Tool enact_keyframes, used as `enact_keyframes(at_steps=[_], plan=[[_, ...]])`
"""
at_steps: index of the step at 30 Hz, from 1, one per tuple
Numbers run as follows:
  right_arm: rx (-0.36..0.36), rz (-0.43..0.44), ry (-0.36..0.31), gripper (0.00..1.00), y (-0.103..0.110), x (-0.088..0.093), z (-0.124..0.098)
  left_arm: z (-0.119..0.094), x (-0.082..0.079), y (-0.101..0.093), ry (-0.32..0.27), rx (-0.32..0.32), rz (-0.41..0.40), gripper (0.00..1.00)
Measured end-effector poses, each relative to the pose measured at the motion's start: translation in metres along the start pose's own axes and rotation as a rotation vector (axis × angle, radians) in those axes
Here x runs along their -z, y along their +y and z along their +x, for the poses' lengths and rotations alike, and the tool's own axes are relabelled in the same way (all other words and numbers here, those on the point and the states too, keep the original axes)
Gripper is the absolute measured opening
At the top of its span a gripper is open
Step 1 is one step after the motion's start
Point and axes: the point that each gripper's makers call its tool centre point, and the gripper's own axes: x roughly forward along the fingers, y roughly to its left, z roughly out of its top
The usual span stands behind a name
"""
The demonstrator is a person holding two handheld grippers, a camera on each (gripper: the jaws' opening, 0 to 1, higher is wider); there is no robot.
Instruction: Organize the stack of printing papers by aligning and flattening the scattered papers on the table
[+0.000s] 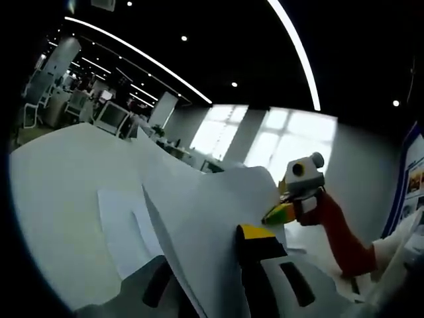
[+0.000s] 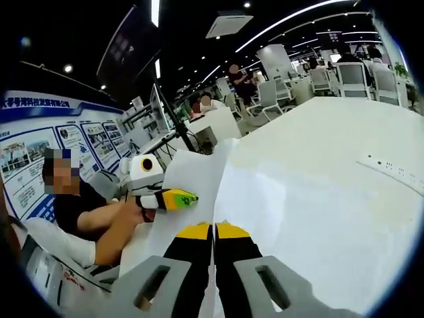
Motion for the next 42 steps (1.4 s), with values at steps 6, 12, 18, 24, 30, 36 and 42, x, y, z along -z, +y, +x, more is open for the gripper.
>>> enact_keyframes(at_steps=[6,12,18,24,30,36,42], plan=[[0.0,-0.01,0.008,0.0,0.0,0.0,0.002,0.0,0.0,-0.003,0.001,0.011,0.017,0.07],[0.001,-0.013,0.013,0.0,0.0,0.001,0.003,0.001,-0.001,-0.002,0.002,0.013,0.021,0.07],[0.0,-0.015,0.015,0.0,0.0,0.001,0.003,0.001,-0.001,-0.003,0.001,0.016,0.021,0.06],[0.001,-0.017,0.013,0.0,-0.001,0.0,0.002,0.0,-0.003,-0.003,-0.003,0.021,0.02,0.06],[0.011,-0.073,0.04,0.0,-0.002,0.006,0.003,0.0,-0.005,-0.007,-0.008,0.032,0.032,0.06],[0.044,-0.132,0.028,0.08,-0.006,0.005,0.005,-0.001,-0.006,-0.009,-0.011,0.044,0.033,0.06],[0.06,-0.129,0.014,0.15,-0.011,0.001,0.004,-0.002,-0.009,-0.009,-0.02,0.047,0.03,0.06]])
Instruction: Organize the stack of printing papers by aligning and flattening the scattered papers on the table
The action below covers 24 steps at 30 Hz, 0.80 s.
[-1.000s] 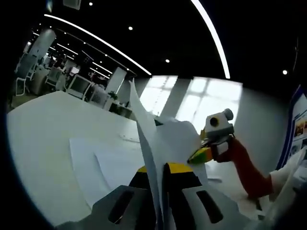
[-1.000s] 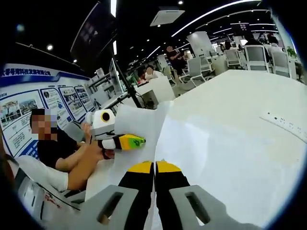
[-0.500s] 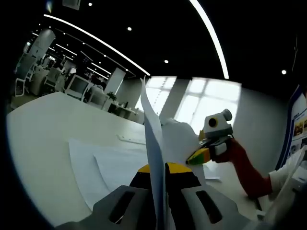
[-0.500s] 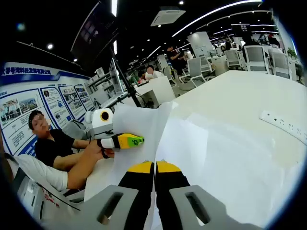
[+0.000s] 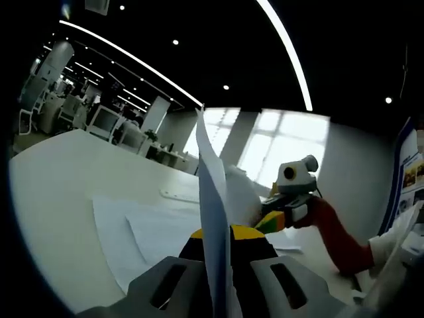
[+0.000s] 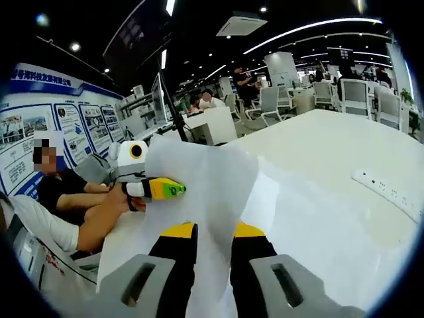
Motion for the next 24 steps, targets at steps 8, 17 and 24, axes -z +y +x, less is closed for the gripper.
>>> enact_keyframes(at_steps=[8,17,24], plan=[[0.007,-0.011,-0.011,0.22,0.002,-0.001,0.0,0.0,0.0,0.0,-0.003,-0.001,0.0,0.06],[0.026,-0.007,-0.027,0.28,-0.002,-0.005,-0.003,-0.001,-0.002,0.003,-0.009,-0.005,-0.009,0.06],[0.07,0.011,-0.053,0.37,-0.009,-0.005,-0.011,-0.001,-0.005,0.004,-0.015,0.004,-0.012,0.06]])
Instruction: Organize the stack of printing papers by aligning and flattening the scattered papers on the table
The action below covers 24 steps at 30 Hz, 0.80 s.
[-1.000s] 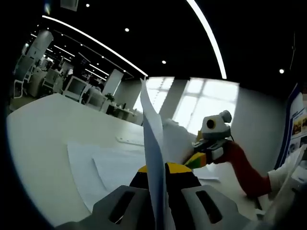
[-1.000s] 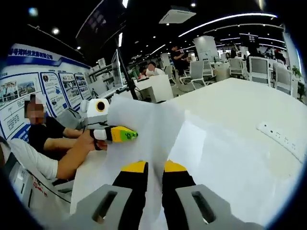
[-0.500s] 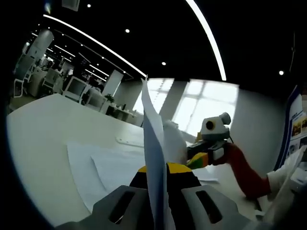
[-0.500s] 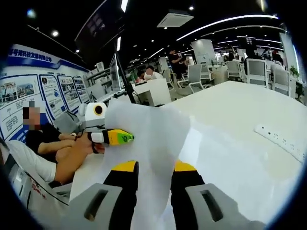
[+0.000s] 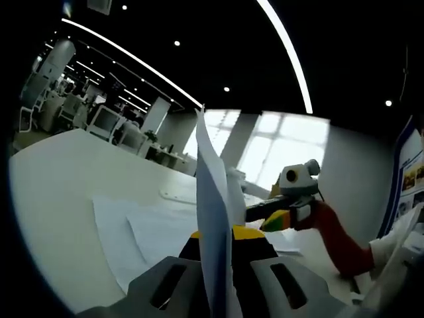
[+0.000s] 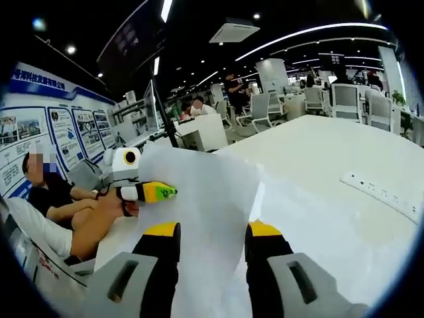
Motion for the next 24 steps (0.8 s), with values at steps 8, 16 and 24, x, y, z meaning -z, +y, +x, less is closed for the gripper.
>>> enact_keyframes(at_steps=[8,16,24], plan=[[0.015,0.002,-0.027,0.45,0.007,-0.008,-0.01,0.0,-0.003,-0.005,-0.01,0.015,0.006,0.06],[0.107,-0.024,-0.038,0.58,0.007,-0.01,-0.026,-0.008,-0.001,-0.005,-0.01,0.008,-0.002,0.06],[0.164,-0.049,-0.02,0.64,0.008,-0.004,-0.051,-0.023,-0.006,-0.007,-0.005,-0.044,0.03,0.06]])
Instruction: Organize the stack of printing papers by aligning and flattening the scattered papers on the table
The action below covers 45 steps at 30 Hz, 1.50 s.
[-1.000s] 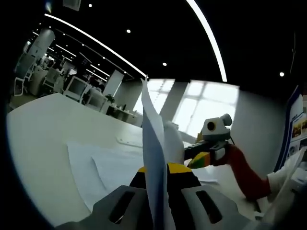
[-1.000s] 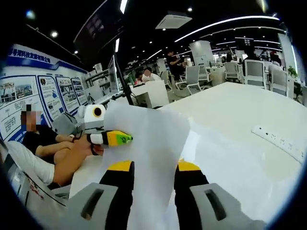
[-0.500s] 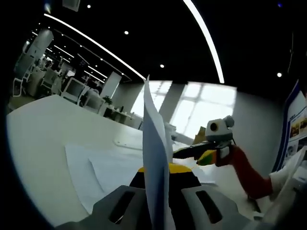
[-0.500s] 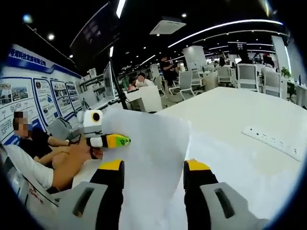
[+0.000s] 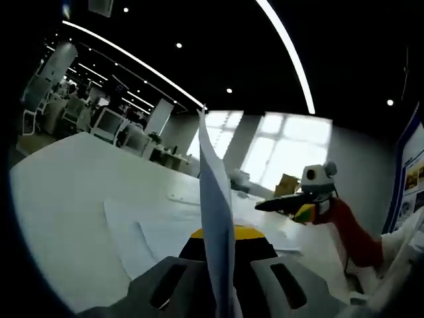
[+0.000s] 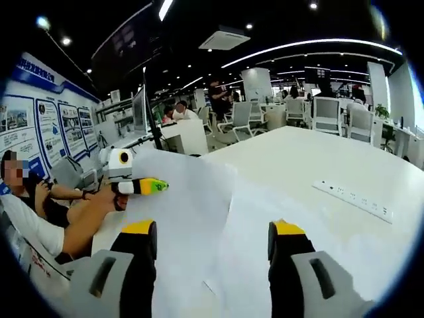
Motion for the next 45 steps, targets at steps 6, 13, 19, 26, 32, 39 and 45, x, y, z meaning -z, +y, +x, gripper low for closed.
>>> enact_keyframes(at_steps=[6,13,19,26,32,39,45], plan=[[0.019,-0.006,0.027,0.64,-0.004,0.006,-0.026,-0.013,-0.002,0.006,0.025,-0.032,0.09,0.06],[0.091,0.02,0.023,0.69,-0.022,0.008,-0.06,-0.02,-0.002,0.017,0.016,-0.054,0.18,0.06],[0.133,0.036,0.022,0.68,-0.033,0.011,-0.083,-0.023,0.006,0.021,0.023,-0.062,0.219,0.06],[0.163,0.052,0.048,0.69,-0.04,0.021,-0.1,-0.029,0.005,0.03,0.009,-0.063,0.207,0.06],[0.194,0.062,0.074,0.69,-0.046,0.029,-0.114,-0.032,0.007,0.034,0.015,-0.064,0.156,0.06],[0.224,0.054,0.094,0.7,-0.051,0.033,-0.129,-0.033,0.007,0.03,0.012,-0.06,0.17,0.06],[0.265,0.04,0.064,0.72,-0.049,0.029,-0.151,-0.034,0.007,0.025,-0.001,-0.041,0.153,0.06]])
